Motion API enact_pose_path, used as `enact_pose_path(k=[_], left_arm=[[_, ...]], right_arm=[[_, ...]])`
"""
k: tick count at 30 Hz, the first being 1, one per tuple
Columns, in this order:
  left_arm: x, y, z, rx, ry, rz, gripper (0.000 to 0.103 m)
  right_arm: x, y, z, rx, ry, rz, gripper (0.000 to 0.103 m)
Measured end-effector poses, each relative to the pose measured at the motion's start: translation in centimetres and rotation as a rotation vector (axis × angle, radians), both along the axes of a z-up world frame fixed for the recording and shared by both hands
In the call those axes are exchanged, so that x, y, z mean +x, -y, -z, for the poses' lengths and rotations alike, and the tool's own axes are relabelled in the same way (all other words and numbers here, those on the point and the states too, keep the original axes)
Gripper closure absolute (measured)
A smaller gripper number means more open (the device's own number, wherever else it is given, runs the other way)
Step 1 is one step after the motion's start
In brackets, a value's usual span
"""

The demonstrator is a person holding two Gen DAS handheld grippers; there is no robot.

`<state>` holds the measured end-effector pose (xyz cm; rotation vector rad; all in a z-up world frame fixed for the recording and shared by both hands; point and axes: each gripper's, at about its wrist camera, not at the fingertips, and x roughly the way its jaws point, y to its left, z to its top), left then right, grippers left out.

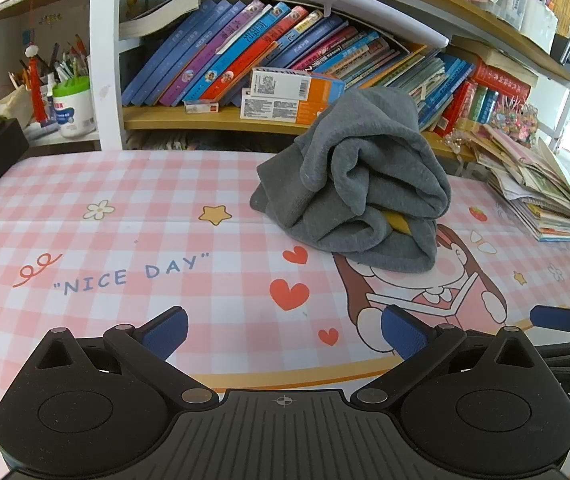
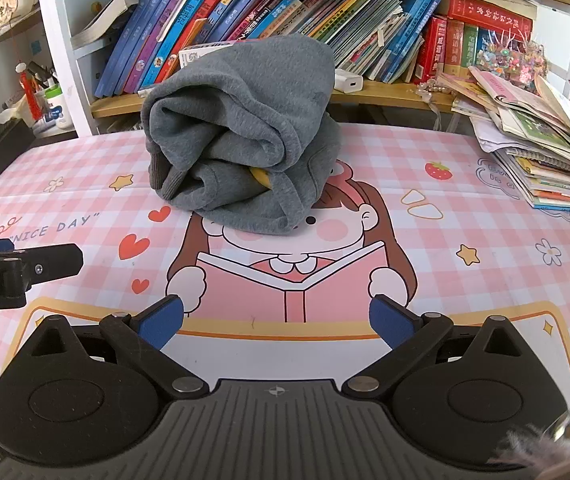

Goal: Fold clothes
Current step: 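Approach the crumpled grey sweatshirt with both grippers open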

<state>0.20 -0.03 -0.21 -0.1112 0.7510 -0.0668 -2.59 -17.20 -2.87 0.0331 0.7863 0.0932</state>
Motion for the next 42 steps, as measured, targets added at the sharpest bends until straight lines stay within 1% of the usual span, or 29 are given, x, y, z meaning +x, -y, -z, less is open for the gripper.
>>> enact_pose_path(k=[7,22,24,42], left_arm=[[0.08,-0.09,0.11,0.006,-0.01,-0.013,0.0],[0.17,-0.05,0.17,0.001,-0.015,-0.001,0.0],[0.19,-0.08,0.19,-0.003,-0.017,0.016,0.0],[0.35,0.01,0.29,-0.015,-0.023,0.041,0.0]], right_arm=[[0.08,0.03,0.05,0.001,-0.002,0.001,0.003],[0.16,0.01,0.17,0.001,-0.007,0.0,0.003],[0.19,0.02,0.18,0.001,-0.008,-0.002,0.003],[0.3,0.02,0.27,0.001,-0.013,-0.003,0.003]])
